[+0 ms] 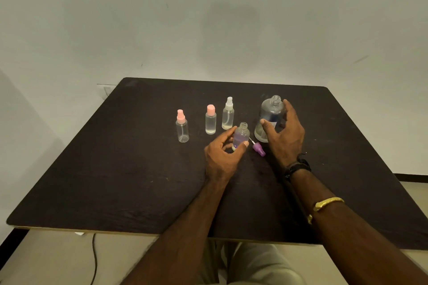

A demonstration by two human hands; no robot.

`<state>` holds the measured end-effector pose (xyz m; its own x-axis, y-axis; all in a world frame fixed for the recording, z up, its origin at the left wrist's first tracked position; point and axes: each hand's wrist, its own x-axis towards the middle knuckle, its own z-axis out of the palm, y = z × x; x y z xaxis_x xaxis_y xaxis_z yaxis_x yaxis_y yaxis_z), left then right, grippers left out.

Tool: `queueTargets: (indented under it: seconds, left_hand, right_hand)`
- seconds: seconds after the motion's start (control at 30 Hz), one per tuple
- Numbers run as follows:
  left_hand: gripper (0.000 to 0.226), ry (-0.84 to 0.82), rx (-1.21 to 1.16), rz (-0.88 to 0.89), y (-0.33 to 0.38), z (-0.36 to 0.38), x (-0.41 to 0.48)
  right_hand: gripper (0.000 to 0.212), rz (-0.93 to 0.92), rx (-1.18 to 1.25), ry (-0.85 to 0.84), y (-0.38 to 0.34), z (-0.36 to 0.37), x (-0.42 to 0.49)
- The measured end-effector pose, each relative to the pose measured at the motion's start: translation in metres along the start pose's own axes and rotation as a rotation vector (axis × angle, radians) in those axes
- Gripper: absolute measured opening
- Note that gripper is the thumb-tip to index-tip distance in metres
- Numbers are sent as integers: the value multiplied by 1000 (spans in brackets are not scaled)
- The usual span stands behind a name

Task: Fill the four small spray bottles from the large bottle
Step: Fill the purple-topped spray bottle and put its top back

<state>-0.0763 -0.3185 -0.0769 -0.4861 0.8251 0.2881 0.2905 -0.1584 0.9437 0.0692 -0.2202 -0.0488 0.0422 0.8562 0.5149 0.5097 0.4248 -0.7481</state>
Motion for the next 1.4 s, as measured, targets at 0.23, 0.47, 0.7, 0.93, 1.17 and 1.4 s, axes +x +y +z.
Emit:
queueTargets:
  seconds: [0.23,0.47,0.7,0.93,1.17,1.4]
  left_hand:
    - [58,-6,4,-1,-1,0,0]
    - [58,-2,1,-4,-1,0,1]
    - [57,13,9,-20,-1,0,0]
    - [58,38,17,-7,-1,1,-1]
    - [58,23,9,-4,-1,-1,0]
    - [57,41,-3,0,-2,0,0]
  right_hand:
    - [81,31,-6,-18,0,1,2]
    - [76,-4,-50,71,-3,-2,-4]
    - [27,-164,-243,2,-16,-9,-24]
    - [29,-50,-516,-299,-12,-6,-34]
    - [18,-7,-500,-339,-9,-2,-38]
    - [13,-144,-209,-125,-19,-6,-37]
